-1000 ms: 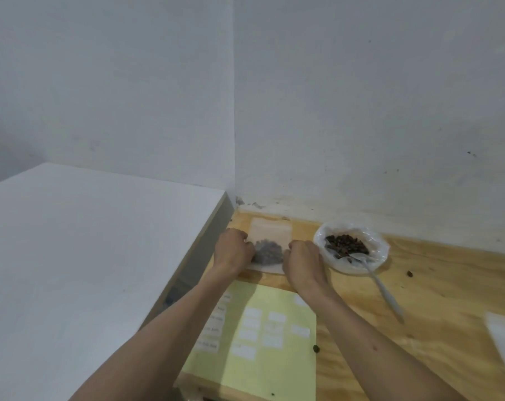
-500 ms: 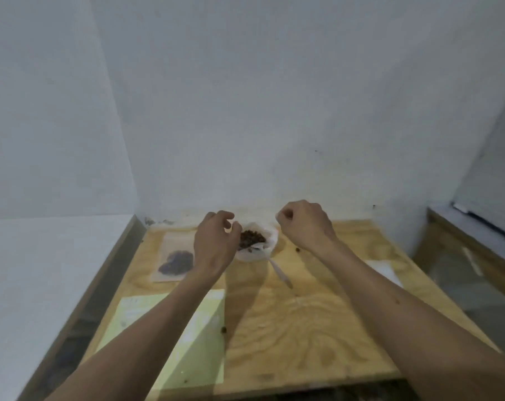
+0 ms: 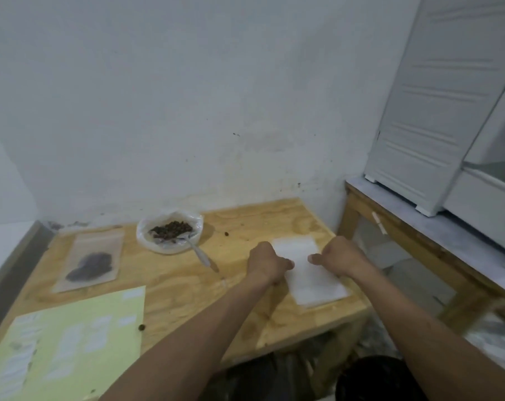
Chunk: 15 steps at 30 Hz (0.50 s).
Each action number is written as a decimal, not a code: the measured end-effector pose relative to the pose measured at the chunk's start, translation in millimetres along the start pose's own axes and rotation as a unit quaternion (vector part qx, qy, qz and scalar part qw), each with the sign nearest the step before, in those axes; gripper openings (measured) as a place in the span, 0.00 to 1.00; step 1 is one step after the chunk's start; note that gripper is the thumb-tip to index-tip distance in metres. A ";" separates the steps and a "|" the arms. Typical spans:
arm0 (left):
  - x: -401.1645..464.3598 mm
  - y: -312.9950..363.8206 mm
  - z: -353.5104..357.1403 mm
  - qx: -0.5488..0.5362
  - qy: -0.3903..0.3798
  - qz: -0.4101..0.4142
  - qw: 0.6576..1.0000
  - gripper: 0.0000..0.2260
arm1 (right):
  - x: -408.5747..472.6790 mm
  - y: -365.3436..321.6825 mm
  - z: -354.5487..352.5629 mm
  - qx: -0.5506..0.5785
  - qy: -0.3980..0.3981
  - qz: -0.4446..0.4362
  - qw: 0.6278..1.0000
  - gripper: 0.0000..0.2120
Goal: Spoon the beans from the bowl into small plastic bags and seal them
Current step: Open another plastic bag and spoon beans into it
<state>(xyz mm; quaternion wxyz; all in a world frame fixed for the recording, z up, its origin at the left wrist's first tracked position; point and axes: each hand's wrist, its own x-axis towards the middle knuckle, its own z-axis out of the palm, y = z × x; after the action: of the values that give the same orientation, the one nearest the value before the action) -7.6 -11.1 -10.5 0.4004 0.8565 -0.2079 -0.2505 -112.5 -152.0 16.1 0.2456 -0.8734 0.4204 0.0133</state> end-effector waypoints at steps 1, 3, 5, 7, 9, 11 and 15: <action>1.5 -2.0 1.0 -0.005 0.012 -0.003 1.000 0.14 | 0.9 2.6 1.7 0.027 0.000 0.002 1.000 0.25; 3.9 -6.6 1.9 -0.022 0.030 -0.008 0.999 0.14 | 1.7 7.2 3.7 0.073 0.012 0.006 0.997 0.16; 4.2 -10.2 1.2 -0.058 0.034 -0.017 0.998 0.14 | 2.6 11.3 5.1 0.099 0.029 0.018 0.995 0.15; 3.9 -12.8 -0.2 -0.095 0.042 -0.027 0.994 0.10 | 5.0 15.1 6.8 0.114 0.046 0.026 0.992 0.13; 3.2 -13.7 -0.7 -0.129 0.046 -0.032 0.990 0.06 | 5.3 16.8 7.7 0.121 0.051 0.034 0.991 0.10; 3.4 -14.7 -1.2 -0.156 0.050 -0.033 0.986 0.07 | 6.4 19.1 7.8 0.126 0.049 0.031 0.990 0.09; 0.2 -11.7 -3.8 -0.177 0.053 -0.043 0.982 0.07 | 6.0 19.7 4.5 0.126 0.037 0.009 0.991 0.10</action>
<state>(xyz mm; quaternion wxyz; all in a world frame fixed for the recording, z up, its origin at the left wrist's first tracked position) -3.4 -2.0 -17.7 0.5454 0.7920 -0.1018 -0.2549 -122.4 -164.7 2.5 0.3377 -0.8315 0.4356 -0.0695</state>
